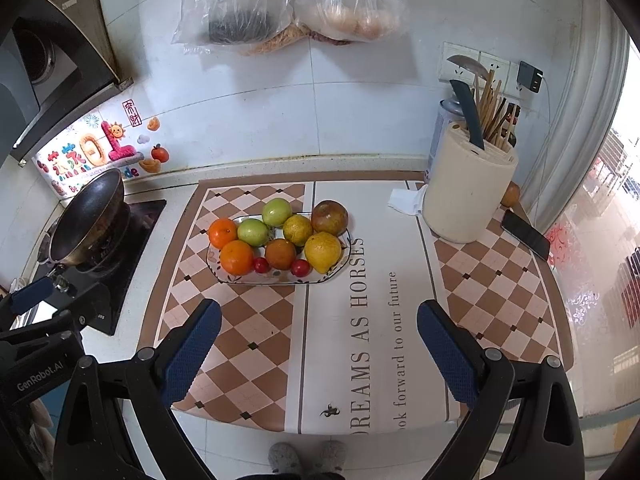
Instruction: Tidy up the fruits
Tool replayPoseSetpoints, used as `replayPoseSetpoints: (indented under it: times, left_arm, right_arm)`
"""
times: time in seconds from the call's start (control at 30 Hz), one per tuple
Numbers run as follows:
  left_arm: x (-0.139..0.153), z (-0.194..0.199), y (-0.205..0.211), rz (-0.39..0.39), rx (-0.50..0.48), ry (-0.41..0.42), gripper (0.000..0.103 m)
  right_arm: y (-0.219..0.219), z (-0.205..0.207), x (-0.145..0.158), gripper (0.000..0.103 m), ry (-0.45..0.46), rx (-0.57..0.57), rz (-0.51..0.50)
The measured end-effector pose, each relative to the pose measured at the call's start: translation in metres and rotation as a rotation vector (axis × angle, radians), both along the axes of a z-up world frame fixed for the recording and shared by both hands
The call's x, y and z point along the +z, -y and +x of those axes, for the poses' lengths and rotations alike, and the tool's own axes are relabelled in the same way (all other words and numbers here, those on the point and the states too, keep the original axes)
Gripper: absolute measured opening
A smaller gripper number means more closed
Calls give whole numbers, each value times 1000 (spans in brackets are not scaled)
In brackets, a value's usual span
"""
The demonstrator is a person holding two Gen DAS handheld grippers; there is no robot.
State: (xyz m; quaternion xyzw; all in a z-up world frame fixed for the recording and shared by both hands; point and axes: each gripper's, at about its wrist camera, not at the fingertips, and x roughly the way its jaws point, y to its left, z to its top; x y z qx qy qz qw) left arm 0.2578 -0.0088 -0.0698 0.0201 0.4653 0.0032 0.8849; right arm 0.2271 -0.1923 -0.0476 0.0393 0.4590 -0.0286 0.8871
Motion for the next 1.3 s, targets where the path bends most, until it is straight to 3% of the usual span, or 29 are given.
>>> replayPoseSetpoints:
  times: [0.13, 0.23, 1.3]
  left_arm:
    - [2, -2, -1, -2, 9, 9, 96]
    - [3, -5, -4, -7, 15, 11, 102]
    - [14, -22, -1, -10, 1, 37, 102]
  right_arm:
    - [1, -3, 0, 101, 5, -1, 0]
    - [0, -5, 2, 101, 7, 3, 5]
    - [0, -19, 12, 102, 15, 7, -2]
